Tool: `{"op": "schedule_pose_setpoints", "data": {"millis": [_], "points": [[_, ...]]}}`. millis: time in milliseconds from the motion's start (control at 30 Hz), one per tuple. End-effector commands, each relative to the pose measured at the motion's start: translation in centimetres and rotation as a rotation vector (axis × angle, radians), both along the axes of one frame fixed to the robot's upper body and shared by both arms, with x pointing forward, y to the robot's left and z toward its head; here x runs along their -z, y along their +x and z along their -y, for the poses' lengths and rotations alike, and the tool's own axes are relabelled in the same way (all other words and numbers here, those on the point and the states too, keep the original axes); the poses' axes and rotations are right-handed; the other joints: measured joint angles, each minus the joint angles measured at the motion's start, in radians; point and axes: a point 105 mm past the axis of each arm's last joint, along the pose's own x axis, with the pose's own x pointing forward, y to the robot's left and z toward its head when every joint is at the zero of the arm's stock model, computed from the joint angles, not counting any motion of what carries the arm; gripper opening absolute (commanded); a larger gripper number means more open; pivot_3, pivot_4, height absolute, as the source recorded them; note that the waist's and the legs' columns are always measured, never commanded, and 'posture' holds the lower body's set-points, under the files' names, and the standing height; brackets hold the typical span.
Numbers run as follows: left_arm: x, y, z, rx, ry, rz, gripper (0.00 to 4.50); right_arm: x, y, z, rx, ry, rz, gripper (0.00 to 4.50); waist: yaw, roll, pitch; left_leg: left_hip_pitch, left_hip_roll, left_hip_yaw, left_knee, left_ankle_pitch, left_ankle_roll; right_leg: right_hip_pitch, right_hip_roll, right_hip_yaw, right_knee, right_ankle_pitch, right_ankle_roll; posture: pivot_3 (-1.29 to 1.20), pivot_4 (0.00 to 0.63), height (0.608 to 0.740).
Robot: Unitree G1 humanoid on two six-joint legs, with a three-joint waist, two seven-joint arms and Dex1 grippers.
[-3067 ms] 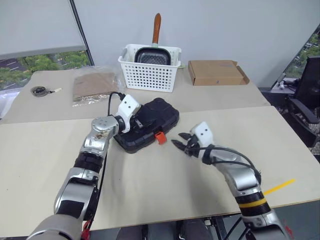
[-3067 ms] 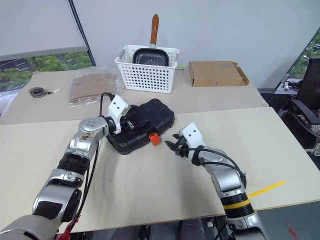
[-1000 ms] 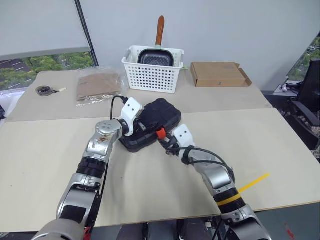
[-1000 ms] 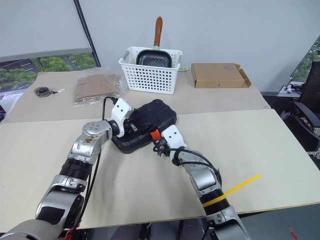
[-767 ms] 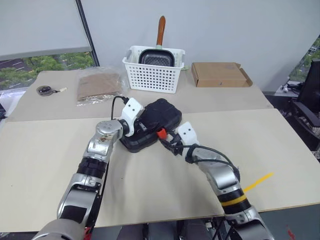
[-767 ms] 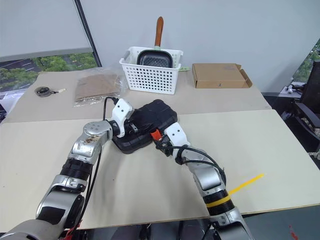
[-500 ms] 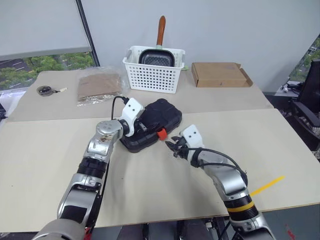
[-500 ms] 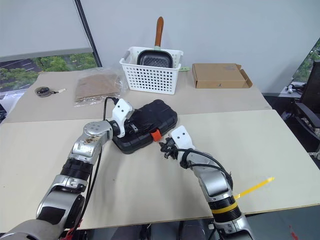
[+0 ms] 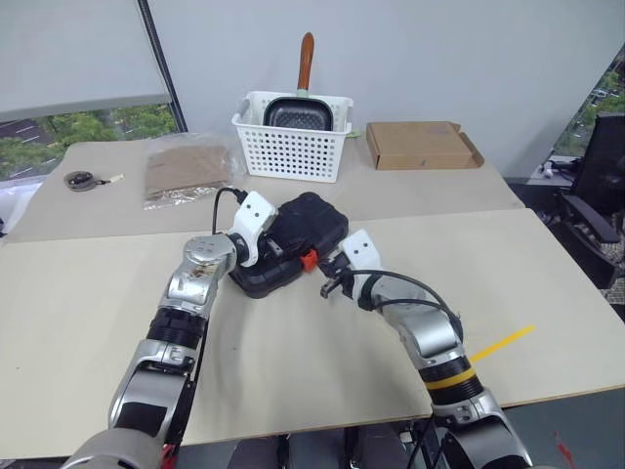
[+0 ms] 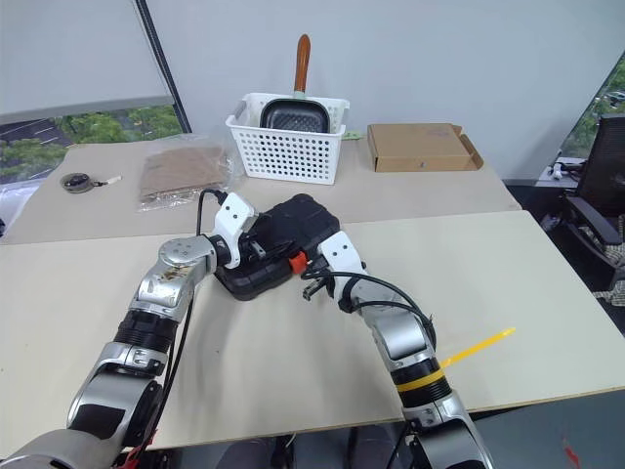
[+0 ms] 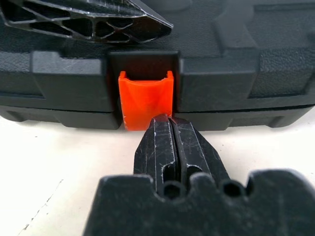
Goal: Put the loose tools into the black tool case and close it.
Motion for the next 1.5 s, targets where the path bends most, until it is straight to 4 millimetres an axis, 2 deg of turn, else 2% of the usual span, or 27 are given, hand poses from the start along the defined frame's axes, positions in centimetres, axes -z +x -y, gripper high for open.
{"op": "schedule_pose_setpoints", "data": {"millis": [33,167,300,333,400,500,533,700,733,867,933,1067,1500], "points": [[4.6,-1.2,0.6,0.021,0.056,-0.155,4.50,-2.7,0.0,-1.4,-0.044,0.039,0.102,0.04,-0.001,0.000,0.000,0.000,0.000,0.000,0.000,0.000,0.000,0.000,0.000,0.000,0.000,0.000,0.000,0.00,0.150,0.700],[3.3,-0.9,0.0,0.007,0.009,-0.105,4.50,-2.3,-0.8,-0.2,-0.051,0.035,0.107,0.04,-0.003,0.000,0.000,0.000,0.000,0.000,0.000,0.000,0.000,0.000,0.000,0.000,0.000,0.000,0.000,0.00,0.150,0.700],[-1.1,-1.3,-1.5,0.016,-0.141,0.031,4.50,-2.5,-2.5,2.7,-0.122,0.019,0.175,0.04,0.004,0.000,0.000,-0.005,-0.001,0.000,-0.001,0.000,0.000,-0.003,-0.001,0.001,-0.001,0.000,0.000,0.00,0.150,0.700],[-2.1,-1.8,-2.0,0.028,-0.179,0.064,4.50,-2.5,-3.1,3.4,-0.149,0.024,0.178,0.59,0.005,0.000,0.000,-0.006,-0.001,0.000,-0.001,0.000,0.001,-0.004,-0.001,0.002,-0.001,0.000,0.000,0.00,0.150,0.700],[-3.6,-2.9,-2.9,0.050,-0.237,0.113,4.50,-2.4,-3.4,5.0,-0.156,0.036,0.163,1.09,0.003,0.000,0.001,-0.009,-0.002,0.001,-0.001,0.001,0.009,-0.006,0.000,0.002,-0.003,0.000,0.000,0.00,0.150,0.700],[-4.6,-5.3,-5.4,0.042,-0.322,0.143,4.50,-2.7,-3.9,7.7,-0.168,0.057,0.160,2.19,-0.006,-0.001,0.002,-0.010,-0.001,0.002,-0.002,-0.003,0.009,-0.007,0.001,0.002,-0.003,0.000,-0.001,0.00,0.150,0.700],[-4.3,-6.3,-6.4,0.033,-0.317,0.146,4.50,-2.9,-4.0,8.7,-0.156,0.063,0.167,2.39,-0.010,-0.001,0.003,-0.010,-0.002,0.002,-0.002,-0.004,0.009,-0.007,0.001,0.002,-0.003,-0.001,-0.001,0.00,0.150,0.700],[-2.0,-11.0,-10.2,-0.068,-0.288,0.071,4.50,-2.4,-4.5,13.2,-0.145,0.062,0.170,4.24,-0.011,0.000,0.004,-0.008,-0.002,0.003,-0.002,-0.010,0.010,-0.005,0.000,0.002,-0.004,-0.005,0.002,0.00,0.150,0.700],[-1.7,-11.6,-10.5,-0.078,-0.283,0.055,4.50,-2.3,-4.5,13.6,-0.146,0.062,0.170,4.42,-0.009,0.000,0.004,-0.008,-0.002,0.003,-0.002,-0.011,0.010,-0.005,0.000,0.002,-0.005,-0.006,0.002,0.00,0.150,0.700],[1.5,-15.0,-12.4,-0.183,-0.226,-0.037,4.50,-1.8,-4.5,15.8,-0.148,0.050,0.153,4.42,0.001,0.000,0.005,-0.008,-0.002,0.003,0.000,-0.012,0.011,-0.004,-0.001,0.002,-0.007,-0.007,0.002,0.00,0.150,0.700],[2.4,-15.8,-12.9,-0.233,-0.201,-0.053,4.50,-1.2,-4.7,16.3,-0.170,0.033,0.126,4.42,0.009,0.000,0.006,-0.007,-0.002,0.003,0.000,-0.016,0.003,-0.004,-0.002,0.003,-0.007,-0.007,0.002,0.00,0.150,0.700],[4.0,-16.7,-13.0,-0.292,-0.155,-0.079,4.50,-0.5,-4.9,17.3,-0.183,0.016,0.102,4.42,0.018,0.000,0.007,-0.004,-0.001,0.002,0.001,-0.016,0.002,-0.005,-0.002,0.001,-0.005,-0.011,-0.004,0.00,0.150,0.700],[4.6,-17.0,-12.7,-0.308,-0.137,-0.065,4.50,0.2,-4.5,17.8,-0.178,-0.011,0.093,4.42,0.013,0.000,0.006,-0.004,-0.001,0.004,0.000,-0.016,0.002,-0.003,-0.001,0.002,-0.003,-0.008,0.000,0.00,0.150,0.700]]}}
